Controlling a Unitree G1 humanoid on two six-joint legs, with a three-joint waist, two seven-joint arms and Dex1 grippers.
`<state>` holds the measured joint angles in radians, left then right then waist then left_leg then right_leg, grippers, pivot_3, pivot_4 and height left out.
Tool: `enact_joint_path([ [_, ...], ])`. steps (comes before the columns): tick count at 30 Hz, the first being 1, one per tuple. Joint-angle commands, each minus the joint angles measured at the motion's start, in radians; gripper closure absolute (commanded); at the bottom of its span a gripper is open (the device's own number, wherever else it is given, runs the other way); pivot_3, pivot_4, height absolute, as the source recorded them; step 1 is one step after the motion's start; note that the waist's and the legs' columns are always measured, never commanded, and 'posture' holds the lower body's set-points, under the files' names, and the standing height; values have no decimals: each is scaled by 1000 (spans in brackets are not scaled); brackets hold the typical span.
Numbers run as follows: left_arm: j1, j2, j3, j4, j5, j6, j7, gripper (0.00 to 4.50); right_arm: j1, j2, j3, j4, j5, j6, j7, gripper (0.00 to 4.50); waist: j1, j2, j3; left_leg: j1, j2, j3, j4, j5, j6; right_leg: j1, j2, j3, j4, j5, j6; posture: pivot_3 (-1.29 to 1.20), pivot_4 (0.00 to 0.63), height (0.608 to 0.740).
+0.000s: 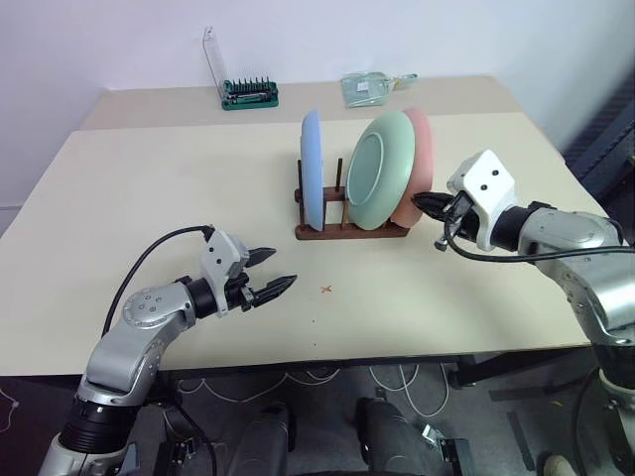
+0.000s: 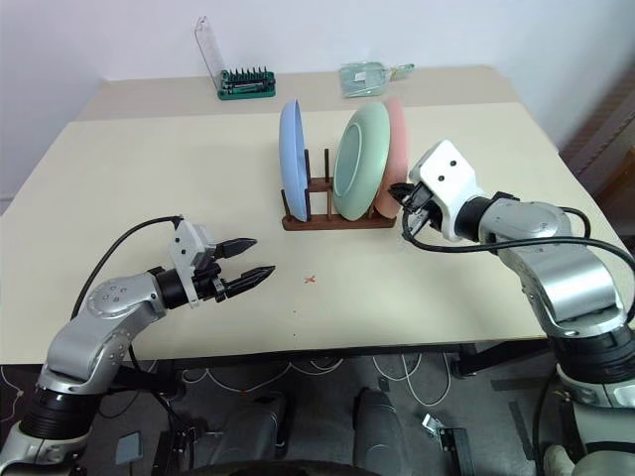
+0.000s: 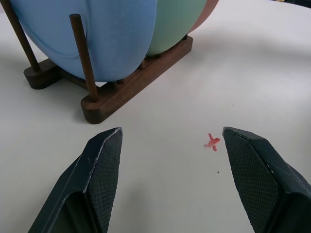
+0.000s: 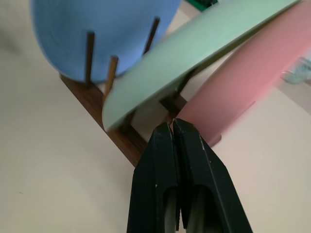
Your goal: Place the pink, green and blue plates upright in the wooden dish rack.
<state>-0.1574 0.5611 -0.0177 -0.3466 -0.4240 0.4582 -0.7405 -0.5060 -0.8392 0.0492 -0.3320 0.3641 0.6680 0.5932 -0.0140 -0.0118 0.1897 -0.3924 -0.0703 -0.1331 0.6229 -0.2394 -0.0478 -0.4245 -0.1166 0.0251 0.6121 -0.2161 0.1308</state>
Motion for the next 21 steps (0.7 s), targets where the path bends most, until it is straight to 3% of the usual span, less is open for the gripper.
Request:
enact_joint_path([
  [1,6,6,16,-47,-5,12,13,1099,-53,28,7,-4,-35,-41,12,4456,0,0,0,0,0,0,0,0,0,0,0,0,0,0,0,0,150,740],
  [12,3,4,22,-102,-19,69,54,1099,-114,134,35,-29,-53,-58,49,4456,2,0,0,0,0,0,0,0,0,0,0,0,0,0,0,0,150,740],
  [16,-11,-2,17,-106,-20,82,61,1099,-98,94,-7,-21,-79,-75,55,4456,2,0,0,0,0,0,0,0,0,0,0,0,0,0,0,0,150,740],
  [21,-24,-1,12,-89,-22,80,44,1099,-97,-19,-171,29,-92,-89,54,4456,4,0,0,-1,-1,0,1,0,0,0,0,0,0,0,0,0,150,740],
])
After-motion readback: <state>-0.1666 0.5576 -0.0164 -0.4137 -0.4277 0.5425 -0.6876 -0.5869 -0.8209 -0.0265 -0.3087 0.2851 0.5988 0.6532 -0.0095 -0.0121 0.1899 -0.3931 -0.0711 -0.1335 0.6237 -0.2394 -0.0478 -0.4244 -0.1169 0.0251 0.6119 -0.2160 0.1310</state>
